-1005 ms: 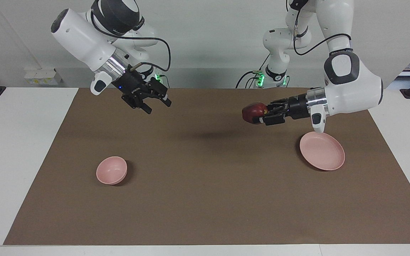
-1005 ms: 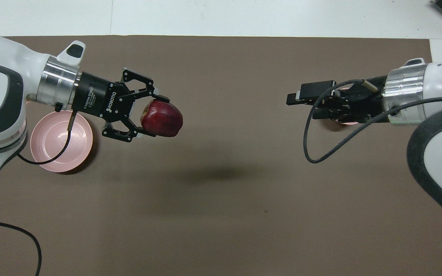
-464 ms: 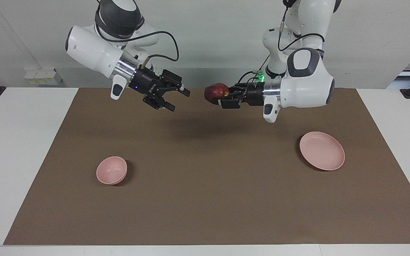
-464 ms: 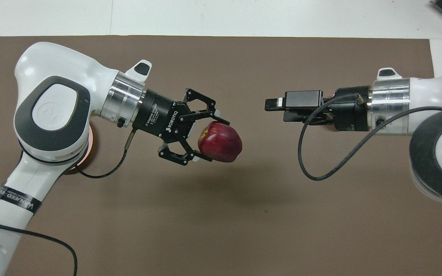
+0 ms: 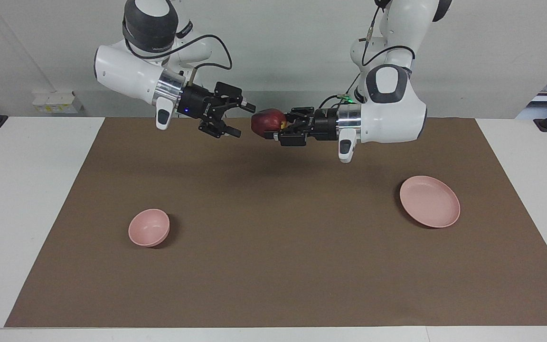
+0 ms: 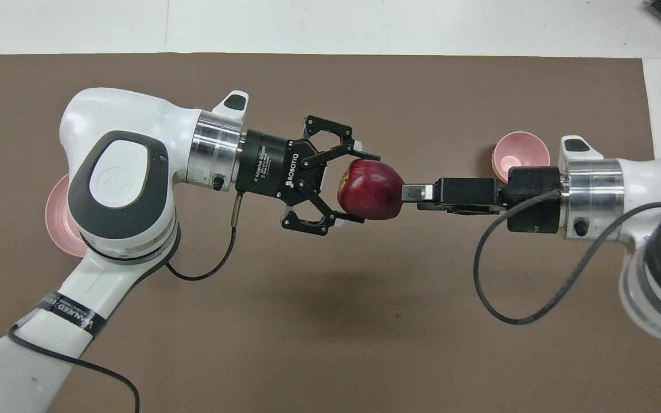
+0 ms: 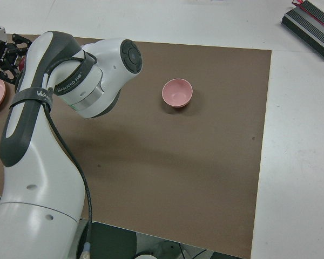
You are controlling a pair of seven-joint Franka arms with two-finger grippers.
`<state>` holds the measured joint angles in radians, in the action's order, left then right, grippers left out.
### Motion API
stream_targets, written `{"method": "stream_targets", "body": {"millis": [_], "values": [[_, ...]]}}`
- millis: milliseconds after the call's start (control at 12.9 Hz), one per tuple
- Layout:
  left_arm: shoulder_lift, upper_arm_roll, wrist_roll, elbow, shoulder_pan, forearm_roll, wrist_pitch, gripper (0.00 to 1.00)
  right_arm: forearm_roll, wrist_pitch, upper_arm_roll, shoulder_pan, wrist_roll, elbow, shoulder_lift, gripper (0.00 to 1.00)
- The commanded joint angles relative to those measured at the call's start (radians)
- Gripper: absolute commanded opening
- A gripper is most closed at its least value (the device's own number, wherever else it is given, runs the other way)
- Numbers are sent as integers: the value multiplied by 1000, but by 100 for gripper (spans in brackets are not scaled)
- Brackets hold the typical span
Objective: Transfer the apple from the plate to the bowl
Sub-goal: 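Close the right gripper on the apple held by the left gripper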
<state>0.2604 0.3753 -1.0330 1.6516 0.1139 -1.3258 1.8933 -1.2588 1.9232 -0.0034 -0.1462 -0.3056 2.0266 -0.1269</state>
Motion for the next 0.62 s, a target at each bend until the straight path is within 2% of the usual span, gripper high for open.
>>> {"method": "stream_targets", "body": {"millis": [0,155,541], "values": [[-18,10,-12,25,7,-59,36,0,-106,-20,0,22,-55,64,-54,100],[-35,25,-13,55,10,-105,43,0,-186,-12,0,24,-81,67,-36,100],[-46,33,-10,65,24,-142,52,0,-200,62,0,28,-78,78,-10,100]]}}
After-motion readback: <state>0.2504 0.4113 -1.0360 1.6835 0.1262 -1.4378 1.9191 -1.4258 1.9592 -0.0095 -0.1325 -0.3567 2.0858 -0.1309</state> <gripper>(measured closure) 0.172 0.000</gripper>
